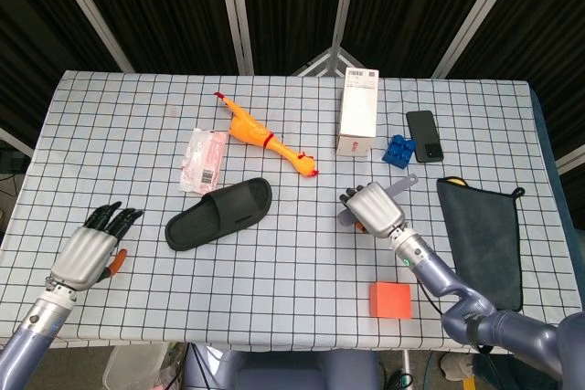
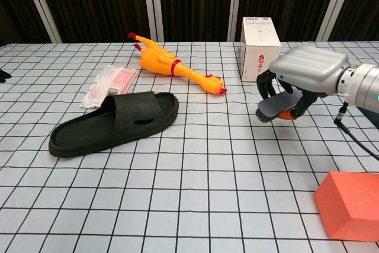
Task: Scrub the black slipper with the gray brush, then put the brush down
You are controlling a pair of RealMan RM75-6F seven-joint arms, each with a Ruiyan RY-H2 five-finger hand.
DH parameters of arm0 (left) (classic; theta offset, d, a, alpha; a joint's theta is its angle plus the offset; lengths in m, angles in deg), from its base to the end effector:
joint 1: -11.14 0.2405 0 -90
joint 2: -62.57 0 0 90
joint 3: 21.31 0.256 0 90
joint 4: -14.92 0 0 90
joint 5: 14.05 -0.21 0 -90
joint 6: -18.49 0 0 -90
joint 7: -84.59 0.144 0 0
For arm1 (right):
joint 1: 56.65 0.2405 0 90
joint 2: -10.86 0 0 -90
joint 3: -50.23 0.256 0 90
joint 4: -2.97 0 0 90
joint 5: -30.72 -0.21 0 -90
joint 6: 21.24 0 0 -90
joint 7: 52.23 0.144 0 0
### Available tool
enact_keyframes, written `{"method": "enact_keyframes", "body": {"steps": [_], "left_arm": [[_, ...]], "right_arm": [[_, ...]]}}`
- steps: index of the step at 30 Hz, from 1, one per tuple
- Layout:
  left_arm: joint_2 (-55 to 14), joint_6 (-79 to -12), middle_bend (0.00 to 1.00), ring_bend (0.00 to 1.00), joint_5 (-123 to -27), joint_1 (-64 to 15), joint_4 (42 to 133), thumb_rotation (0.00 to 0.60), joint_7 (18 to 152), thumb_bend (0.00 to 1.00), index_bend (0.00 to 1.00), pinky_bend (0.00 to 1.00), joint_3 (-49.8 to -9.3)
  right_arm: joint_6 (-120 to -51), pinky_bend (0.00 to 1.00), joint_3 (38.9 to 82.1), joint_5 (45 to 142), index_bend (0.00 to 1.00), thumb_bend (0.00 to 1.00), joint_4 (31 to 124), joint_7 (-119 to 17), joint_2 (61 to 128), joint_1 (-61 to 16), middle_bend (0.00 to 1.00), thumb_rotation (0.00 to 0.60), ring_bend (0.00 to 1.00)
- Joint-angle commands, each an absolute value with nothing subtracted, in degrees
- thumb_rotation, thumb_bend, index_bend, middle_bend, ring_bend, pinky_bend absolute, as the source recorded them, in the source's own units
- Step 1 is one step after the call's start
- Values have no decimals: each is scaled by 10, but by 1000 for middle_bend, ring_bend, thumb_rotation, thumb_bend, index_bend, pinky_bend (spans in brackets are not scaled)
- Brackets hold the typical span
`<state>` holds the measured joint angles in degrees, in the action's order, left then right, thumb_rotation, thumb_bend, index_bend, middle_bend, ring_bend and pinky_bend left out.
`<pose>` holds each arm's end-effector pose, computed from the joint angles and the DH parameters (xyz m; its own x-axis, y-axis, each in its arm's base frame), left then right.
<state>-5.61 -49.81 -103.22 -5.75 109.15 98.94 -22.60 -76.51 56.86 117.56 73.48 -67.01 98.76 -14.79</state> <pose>-0.2636 0.2260 0.0882 0.5835 0.1793 0.7921 0.7961 -0.3191 -0.5142 -0.1753 -0.3570 -0.0038 0.6968 -0.0235 0.7169 -0.5959 -0.5754 0.5602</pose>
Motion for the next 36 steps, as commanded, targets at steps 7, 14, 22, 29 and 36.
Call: {"method": "enact_keyframes", "body": {"steps": [7,14,22,29,36], "left_arm": [[-114,-343,130,63,-992,-165,1034,600,967,674,106,115,-252],[-139,-299,155,79,-976,-193,1008,600,946,673,133,115,-251],[-133,-268,197,113,-974,-209,1009,600,939,674,173,136,-232],[-119,-265,198,113,-965,-206,1017,600,954,674,174,136,-217],[-102,-277,198,113,-955,-200,1021,600,969,674,175,136,-210]], "right_arm": [[-735,694,595,1141,797,764,741,-685,1000,-122,700,600,583],[-736,694,600,1134,797,764,756,-696,997,-115,700,600,582],[-736,694,603,1125,797,764,766,-707,995,-111,700,600,582],[-736,694,603,1116,797,765,772,-713,997,-108,700,600,583],[-736,694,603,1107,797,766,769,-718,1001,-107,700,600,583]]}}
